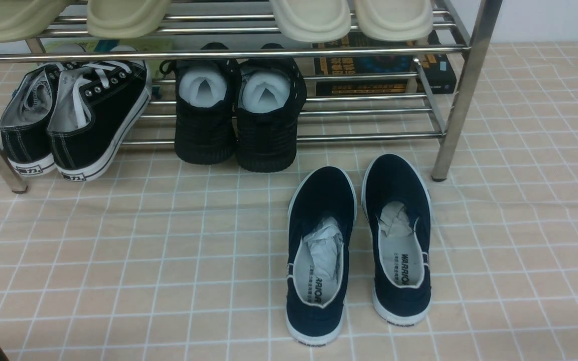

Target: Take the shoes off the shelf from the light coffee tablecloth by hand.

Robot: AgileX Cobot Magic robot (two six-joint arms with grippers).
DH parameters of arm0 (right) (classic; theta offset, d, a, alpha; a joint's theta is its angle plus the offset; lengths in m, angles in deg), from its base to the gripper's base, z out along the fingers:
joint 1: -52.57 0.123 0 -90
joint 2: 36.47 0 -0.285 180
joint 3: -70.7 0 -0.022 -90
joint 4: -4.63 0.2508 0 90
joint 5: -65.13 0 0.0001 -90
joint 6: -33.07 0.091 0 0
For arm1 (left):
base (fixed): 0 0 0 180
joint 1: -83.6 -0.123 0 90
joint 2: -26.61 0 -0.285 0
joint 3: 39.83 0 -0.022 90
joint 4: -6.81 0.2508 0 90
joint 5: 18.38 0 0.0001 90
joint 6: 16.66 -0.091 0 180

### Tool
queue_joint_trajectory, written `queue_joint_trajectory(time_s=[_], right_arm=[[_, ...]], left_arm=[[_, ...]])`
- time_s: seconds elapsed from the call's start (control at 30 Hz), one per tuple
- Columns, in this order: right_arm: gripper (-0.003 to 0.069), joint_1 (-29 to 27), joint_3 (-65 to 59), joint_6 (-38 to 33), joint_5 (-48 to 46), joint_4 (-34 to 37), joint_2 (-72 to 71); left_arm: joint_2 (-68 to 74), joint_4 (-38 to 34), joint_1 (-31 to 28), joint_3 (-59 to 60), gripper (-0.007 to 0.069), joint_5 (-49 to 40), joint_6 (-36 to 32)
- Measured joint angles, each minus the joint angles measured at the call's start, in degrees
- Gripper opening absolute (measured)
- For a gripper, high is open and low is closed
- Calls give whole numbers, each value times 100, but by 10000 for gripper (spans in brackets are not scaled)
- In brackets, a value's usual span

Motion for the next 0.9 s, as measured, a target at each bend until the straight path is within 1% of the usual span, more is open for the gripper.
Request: queue_joint_trajectory(time_s=[0.9], right_arm=[[99, 0, 0, 0, 0, 10, 0]], left_arm=[[0, 0, 0, 0, 240, 0, 0]])
